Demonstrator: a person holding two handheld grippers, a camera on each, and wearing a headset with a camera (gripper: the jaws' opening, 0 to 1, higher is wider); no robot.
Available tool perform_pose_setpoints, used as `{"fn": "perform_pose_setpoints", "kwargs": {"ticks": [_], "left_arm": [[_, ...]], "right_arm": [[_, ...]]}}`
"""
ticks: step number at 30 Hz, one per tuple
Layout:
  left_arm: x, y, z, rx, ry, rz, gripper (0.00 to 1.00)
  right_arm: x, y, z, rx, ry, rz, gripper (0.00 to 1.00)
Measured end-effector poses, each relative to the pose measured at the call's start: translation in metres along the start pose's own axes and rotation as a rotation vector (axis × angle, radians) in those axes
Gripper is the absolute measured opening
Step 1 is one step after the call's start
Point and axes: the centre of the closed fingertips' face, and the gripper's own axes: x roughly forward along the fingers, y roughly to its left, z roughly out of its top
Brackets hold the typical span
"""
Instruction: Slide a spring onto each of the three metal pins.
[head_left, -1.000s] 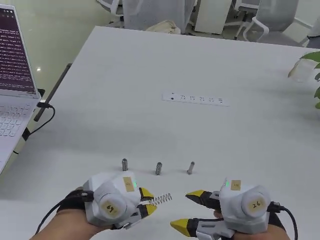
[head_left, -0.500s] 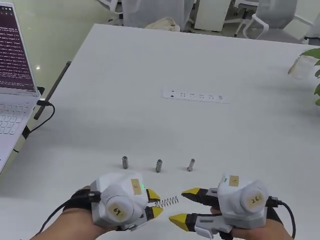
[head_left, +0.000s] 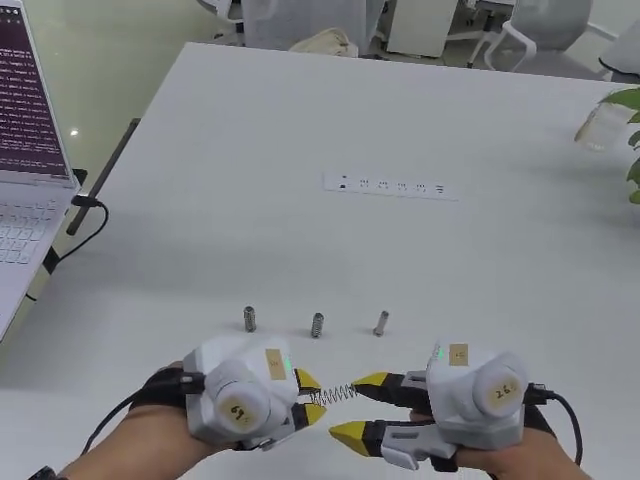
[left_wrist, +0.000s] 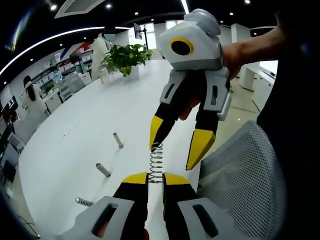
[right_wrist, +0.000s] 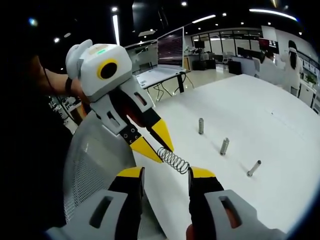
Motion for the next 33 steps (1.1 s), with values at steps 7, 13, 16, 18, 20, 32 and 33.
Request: {"fn": "perform_pose_setpoints", "kwargs": {"ticks": [7,13,16,18,20,32,33], "left_arm": [[0.002,0.000,-0.002,0.010,0.010,-0.001,0.02],[0.004,0.001,-0.004,0.051,0.023,0.001,0.02],[0.005,0.001,-0.004,0.058,0.024,-0.002,0.02],[0.006,0.001,-0.005,0.063,0.024,-0.002,0.02],[0.006,0.001,-0.005,0.062,0.023,-0.003,0.02],[0.006,0.001,0.004,0.057,-0.012,-0.003,0.02],[0.006,0.001,0.005,0.052,-0.019,-0.005,0.02]], "right_arm": [[-0.002,0.001,0.002,-0.002,-0.007,-0.002,0.31],[-0.003,0.003,0.004,-0.007,-0.007,0.004,0.30],[-0.004,0.003,0.004,-0.015,-0.002,0.008,0.29],[-0.004,0.003,0.006,-0.020,0.000,0.011,0.28],[-0.005,0.003,0.007,-0.026,0.001,0.015,0.28],[-0.006,-0.001,0.019,-0.123,0.051,0.048,0.21],[-0.006,-0.002,0.020,-0.135,0.059,0.051,0.21]]}}
